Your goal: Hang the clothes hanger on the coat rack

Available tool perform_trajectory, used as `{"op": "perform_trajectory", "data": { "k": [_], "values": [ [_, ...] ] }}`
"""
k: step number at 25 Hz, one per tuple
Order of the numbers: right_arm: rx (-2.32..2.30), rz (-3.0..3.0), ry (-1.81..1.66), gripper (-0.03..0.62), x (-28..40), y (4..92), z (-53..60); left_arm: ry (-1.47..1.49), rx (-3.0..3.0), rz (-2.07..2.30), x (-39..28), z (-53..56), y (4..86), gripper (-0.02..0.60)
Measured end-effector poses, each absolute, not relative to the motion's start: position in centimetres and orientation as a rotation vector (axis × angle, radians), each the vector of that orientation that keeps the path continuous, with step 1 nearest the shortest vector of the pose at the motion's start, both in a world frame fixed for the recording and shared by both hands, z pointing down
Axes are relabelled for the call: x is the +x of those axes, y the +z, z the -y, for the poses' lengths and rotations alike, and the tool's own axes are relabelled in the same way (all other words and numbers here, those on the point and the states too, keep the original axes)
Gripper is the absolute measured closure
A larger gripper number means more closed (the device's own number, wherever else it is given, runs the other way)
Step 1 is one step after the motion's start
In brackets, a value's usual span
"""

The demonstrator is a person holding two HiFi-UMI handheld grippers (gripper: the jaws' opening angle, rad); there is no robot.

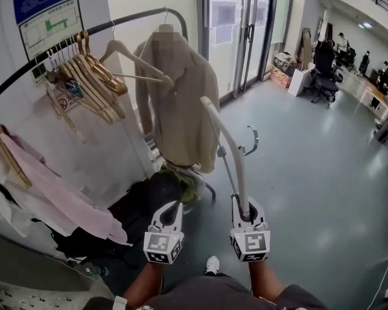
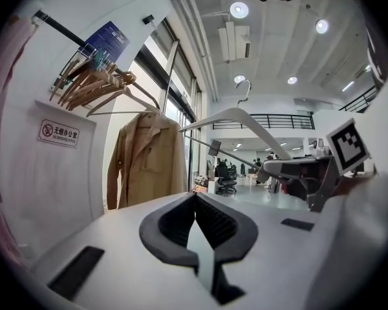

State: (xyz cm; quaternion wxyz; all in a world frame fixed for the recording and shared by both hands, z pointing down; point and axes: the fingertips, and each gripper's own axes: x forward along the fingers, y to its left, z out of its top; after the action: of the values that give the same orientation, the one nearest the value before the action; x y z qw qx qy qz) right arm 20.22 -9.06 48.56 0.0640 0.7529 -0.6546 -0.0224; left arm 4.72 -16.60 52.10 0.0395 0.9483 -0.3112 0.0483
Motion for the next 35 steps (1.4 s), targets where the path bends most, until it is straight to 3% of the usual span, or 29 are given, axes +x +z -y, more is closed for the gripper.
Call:
{"op": "perform_trajectory", "data": {
  "k": [12,35],
  "values": [
    [2.032,2.218,-0.024,0.539,23.4,47.7,16.8,0.211,2.817,1.083,9.5,19.4,52.3,0.572],
    [1.702,2.396,-0.028,0.539,21.7,37.6,41.2,0.101,2.686,1.511,-1.2,28.6,50.0,0.572]
  ]
}}
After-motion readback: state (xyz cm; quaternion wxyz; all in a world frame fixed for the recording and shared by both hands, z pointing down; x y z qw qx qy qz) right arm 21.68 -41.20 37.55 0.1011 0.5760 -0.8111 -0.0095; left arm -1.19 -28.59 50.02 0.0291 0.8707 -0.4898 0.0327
